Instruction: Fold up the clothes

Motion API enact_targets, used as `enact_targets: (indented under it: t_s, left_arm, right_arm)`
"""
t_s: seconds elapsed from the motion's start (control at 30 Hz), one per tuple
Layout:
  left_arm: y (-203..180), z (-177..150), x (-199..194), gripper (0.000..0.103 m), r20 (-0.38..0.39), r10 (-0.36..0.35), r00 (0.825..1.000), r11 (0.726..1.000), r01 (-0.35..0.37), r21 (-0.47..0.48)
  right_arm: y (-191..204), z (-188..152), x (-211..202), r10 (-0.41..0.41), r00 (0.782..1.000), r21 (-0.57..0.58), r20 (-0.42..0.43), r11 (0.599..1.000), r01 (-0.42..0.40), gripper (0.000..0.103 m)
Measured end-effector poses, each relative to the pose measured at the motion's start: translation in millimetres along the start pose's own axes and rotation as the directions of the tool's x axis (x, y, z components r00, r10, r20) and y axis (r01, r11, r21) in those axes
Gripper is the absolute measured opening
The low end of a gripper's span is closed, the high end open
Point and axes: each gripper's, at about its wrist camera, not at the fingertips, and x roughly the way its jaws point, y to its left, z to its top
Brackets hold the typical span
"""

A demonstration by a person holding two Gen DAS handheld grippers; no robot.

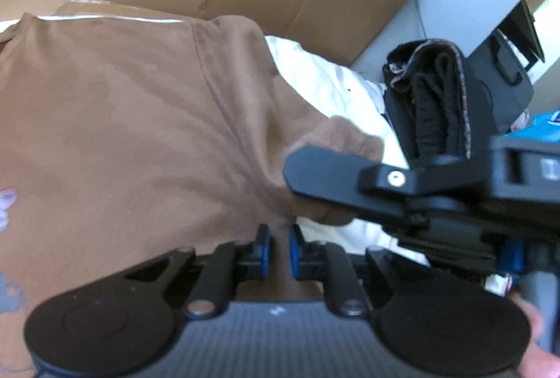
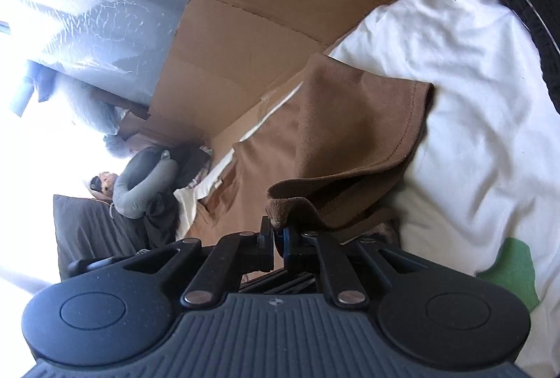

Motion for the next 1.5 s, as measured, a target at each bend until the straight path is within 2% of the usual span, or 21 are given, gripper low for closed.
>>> enact_targets:
  t_s: [0.1, 0.2, 0.23, 0.27, 0.3, 0.37, 0.4, 0.6, 0.7, 0.8, 0.9, 1.0, 1.17, 1.5]
  left_arm:
    - [8, -5, -20, 0.028, 0.006, 0.004, 1.0, 1.0, -0.005, 0.024]
    - [18, -6, -37, 0.028, 0.007, 0.03, 1.0, 0.999, -0.03, 0.028]
    - [20, -5, -41, 0.028, 0.01, 0.042, 0.999, 0.999, -0.042, 0.033]
    - [23, -4, -45, 0.028, 0.013, 0.054, 0.998, 0.998, -0.055, 0.038]
    - [26, -4, -50, 0.029, 0.017, 0.068, 0.998, 0.997, -0.069, 0.042]
    - [32, -1, -59, 0.032, 0.026, 0.09, 0.996, 0.995, -0.091, 0.042]
    - [35, 0, -63, 0.034, 0.033, 0.094, 0.995, 0.995, -0.095, 0.033]
    - [48, 9, -72, 0.034, 0.068, 0.118, 0.991, 0.993, -0.119, 0.009]
    - [54, 11, -77, 0.034, 0.079, 0.12, 0.99, 0.993, -0.12, 0.005]
    - [57, 11, -77, 0.034, 0.082, 0.121, 0.989, 0.992, -0.122, 0.013]
    - [58, 9, -77, 0.034, 0.079, 0.118, 0.99, 0.993, -0.119, 0.007]
    - [57, 9, -75, 0.034, 0.078, 0.12, 0.99, 0.992, -0.121, 0.019]
    - [57, 10, -72, 0.034, 0.065, 0.147, 0.987, 0.988, -0.15, 0.046]
    - [64, 11, -64, 0.034, 0.057, 0.154, 0.986, 0.987, -0.156, 0.031]
  right_arm:
    - [2, -9, 1, -0.01, 1.0, 0.003, 0.0, 1.0, 0.01, 0.005]
    - [6, -14, 6, -0.028, 1.0, -0.016, -0.011, 0.999, 0.028, 0.007]
    - [8, -16, 7, -0.035, 0.999, -0.027, -0.017, 0.999, 0.035, 0.012]
    - [10, -19, 8, -0.043, 0.999, -0.042, -0.026, 0.998, 0.042, 0.023]
    - [12, -22, 10, -0.052, 0.998, -0.059, -0.038, 0.997, 0.05, 0.028]
    - [16, -26, 13, -0.066, 0.996, -0.089, -0.056, 0.994, 0.061, 0.048]
    - [17, -26, 12, -0.07, 0.996, -0.099, -0.06, 0.993, 0.064, 0.05]
    - [21, -32, 6, -0.092, 0.992, -0.154, -0.084, 0.985, 0.078, 0.051]
    - [19, -29, -6, -0.136, 0.99, -0.155, -0.029, 0.979, 0.13, 0.051]
    - [12, -21, -15, -0.178, 0.983, -0.106, 0.034, 0.978, 0.18, 0.051]
    - [11, -14, -15, -0.254, 0.961, -0.105, 0.104, 0.959, 0.265, 0.052]
    - [13, -9, -7, -0.3, 0.944, -0.117, 0.138, 0.942, 0.316, 0.049]
    - [13, -2, 5, -0.355, 0.919, -0.118, 0.172, 0.918, 0.378, 0.047]
    - [0, 12, 23, -0.484, 0.842, -0.017, 0.239, 0.865, 0.502, 0.047]
